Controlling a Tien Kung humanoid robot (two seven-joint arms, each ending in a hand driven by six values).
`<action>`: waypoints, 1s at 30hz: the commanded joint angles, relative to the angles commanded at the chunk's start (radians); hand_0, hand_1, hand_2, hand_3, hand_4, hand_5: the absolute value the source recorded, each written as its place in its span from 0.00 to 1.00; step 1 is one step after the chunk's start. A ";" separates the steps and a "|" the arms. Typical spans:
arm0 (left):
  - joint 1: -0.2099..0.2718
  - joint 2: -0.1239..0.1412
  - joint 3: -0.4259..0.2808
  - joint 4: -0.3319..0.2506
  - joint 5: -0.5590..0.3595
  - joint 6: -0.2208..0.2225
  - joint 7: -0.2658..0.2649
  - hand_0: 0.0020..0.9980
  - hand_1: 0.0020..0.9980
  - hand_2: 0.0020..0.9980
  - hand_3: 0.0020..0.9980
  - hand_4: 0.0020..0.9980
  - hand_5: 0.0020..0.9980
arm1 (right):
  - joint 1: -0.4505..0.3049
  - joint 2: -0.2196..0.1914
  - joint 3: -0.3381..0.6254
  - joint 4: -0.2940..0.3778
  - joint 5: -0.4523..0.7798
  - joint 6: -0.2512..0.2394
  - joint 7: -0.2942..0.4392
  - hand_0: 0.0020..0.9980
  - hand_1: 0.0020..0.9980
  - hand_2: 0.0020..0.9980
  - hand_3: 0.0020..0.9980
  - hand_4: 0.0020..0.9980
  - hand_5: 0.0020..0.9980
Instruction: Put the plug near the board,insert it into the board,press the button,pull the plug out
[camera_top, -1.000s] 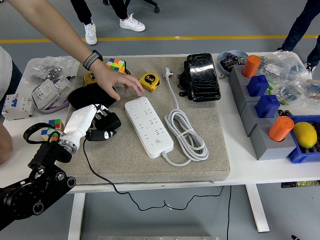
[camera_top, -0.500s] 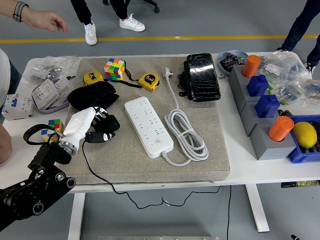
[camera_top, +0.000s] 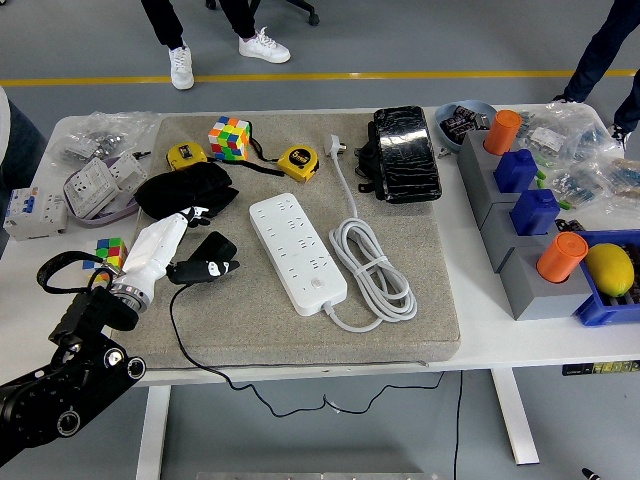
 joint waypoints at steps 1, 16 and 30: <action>0.004 0.000 -0.006 -0.006 -0.003 0.001 -0.005 0.77 0.83 0.87 0.86 1.00 0.43 | 0.000 0.000 0.000 0.000 0.000 0.000 0.000 0.57 0.64 0.61 0.54 0.93 0.48; 0.065 -0.001 -0.134 -0.035 -0.508 0.034 -0.374 0.70 0.74 0.74 0.75 0.96 0.51 | 0.004 0.005 -0.001 -0.007 0.004 -0.001 0.000 0.57 0.64 0.61 0.54 0.92 0.48; 0.090 -0.018 -0.252 -0.017 -0.965 -0.012 -0.528 0.59 0.64 0.60 0.61 0.82 0.41 | 0.013 0.006 0.003 -0.010 0.005 -0.002 -0.002 0.57 0.64 0.61 0.54 0.92 0.48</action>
